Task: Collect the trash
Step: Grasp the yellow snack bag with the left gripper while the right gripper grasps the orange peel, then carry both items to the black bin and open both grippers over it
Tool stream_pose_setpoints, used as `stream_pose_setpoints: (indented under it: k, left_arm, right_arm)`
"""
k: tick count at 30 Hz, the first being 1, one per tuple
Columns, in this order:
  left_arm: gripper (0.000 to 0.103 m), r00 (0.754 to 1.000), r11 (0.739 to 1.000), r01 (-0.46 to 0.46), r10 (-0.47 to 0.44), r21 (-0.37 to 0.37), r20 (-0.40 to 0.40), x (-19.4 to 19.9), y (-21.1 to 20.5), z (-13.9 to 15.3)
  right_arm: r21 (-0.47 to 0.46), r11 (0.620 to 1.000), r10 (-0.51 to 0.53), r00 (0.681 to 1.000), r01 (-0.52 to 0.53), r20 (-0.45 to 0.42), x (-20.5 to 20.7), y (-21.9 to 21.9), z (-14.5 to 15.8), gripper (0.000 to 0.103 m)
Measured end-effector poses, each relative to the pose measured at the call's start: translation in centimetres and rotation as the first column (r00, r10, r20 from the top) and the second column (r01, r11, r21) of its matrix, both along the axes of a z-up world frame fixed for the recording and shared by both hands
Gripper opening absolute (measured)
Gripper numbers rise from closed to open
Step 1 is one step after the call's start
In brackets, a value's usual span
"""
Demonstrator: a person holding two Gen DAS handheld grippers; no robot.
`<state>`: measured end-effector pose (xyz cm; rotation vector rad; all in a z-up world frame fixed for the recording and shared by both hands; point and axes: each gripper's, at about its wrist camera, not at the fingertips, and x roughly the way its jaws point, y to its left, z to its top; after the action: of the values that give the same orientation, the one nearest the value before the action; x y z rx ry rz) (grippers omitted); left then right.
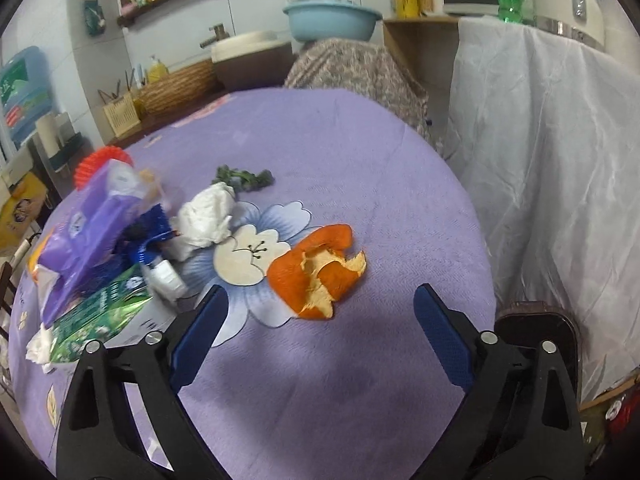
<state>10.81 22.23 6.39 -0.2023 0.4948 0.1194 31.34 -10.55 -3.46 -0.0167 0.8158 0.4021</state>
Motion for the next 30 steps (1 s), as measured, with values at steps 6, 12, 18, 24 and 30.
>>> stream_pose_setpoints:
  k: [6, 12, 18, 24, 30]
  left_arm:
    - [0.013, 1.000, 1.000, 0.020, -0.020, 0.002, 0.006, 0.0, -0.8, -0.1]
    - [0.013, 0.999, 0.999, 0.037, -0.037, 0.008, 0.013, -0.2, -1.8, -0.1]
    - [0.013, 0.994, 0.994, 0.106, -0.107, 0.026, 0.039, -0.7, -4.6, 0.9]
    - [0.013, 0.963, 0.966, 0.258, -0.259, 0.025, 0.071, -0.2, -10.2, 2.0]
    - [0.013, 0.884, 0.889, 0.458, -0.456, 0.006, 0.100, 1.2, -18.7, 2.6]
  right_arm:
    - [-0.066, 0.998, 0.014, 0.999, -0.017, -0.041, 1.9, 1.8, -0.9, 0.077]
    - [-0.007, 1.000, 0.020, 0.998, -0.020, -0.056, 2.3, 1.3, -1.2, 0.040]
    - [0.047, 0.999, 0.021, 1.000, -0.022, 0.009, 0.9, -0.3, -0.2, 0.029]
    - [0.107, 0.994, -0.029, 0.994, 0.018, 0.109, -2.6, -4.1, 1.8, 0.027]
    - [0.112, 0.983, -0.169, 0.962, 0.147, 0.215, -7.3, -10.9, 2.7, 0.027]
